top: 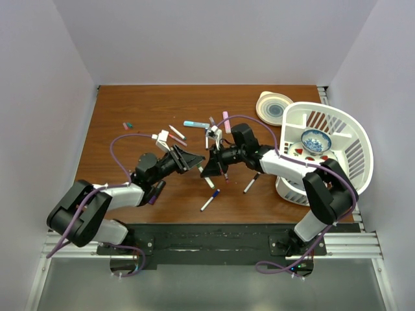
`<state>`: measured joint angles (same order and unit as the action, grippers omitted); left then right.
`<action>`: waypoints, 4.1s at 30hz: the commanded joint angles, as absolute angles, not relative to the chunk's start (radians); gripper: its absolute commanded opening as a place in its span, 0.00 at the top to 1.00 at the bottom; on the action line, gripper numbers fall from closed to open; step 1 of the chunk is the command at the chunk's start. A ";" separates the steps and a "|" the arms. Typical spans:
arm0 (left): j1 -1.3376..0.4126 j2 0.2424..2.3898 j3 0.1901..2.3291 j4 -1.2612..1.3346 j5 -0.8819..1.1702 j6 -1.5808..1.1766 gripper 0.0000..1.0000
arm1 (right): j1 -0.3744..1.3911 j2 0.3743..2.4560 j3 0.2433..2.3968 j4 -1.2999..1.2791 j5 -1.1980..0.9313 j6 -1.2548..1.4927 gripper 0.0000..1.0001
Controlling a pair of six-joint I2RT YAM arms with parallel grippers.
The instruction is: Open the pen caps
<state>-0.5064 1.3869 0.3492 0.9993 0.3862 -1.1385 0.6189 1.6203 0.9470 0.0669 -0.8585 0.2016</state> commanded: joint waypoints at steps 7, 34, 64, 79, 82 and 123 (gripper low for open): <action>-0.535 1.414 0.357 1.069 0.411 -1.094 0.67 | 0.591 1.594 0.973 0.118 -0.836 0.253 1.00; -0.002 1.173 0.414 0.631 0.284 -1.034 1.00 | 0.666 1.681 1.006 0.052 -0.851 0.209 1.00; 0.314 2.034 1.328 -0.155 0.070 -0.726 0.80 | 0.615 1.569 1.011 0.015 -0.874 0.124 1.00; 0.374 1.805 1.163 0.022 0.298 -0.680 0.45 | 0.614 1.583 1.031 -0.080 -0.821 0.020 1.00; 0.376 1.593 1.007 0.152 0.333 -0.695 0.36 | 0.614 1.594 1.057 -0.153 -0.750 -0.066 1.00; 0.342 0.827 0.514 0.103 0.472 -0.607 0.00 | 0.900 2.355 2.202 -0.558 0.215 -0.404 0.59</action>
<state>0.3401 0.7898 0.5186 0.0879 0.4763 -0.5835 0.9077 2.5286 2.2627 -0.5846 0.2302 -0.4377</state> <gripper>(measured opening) 0.996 0.422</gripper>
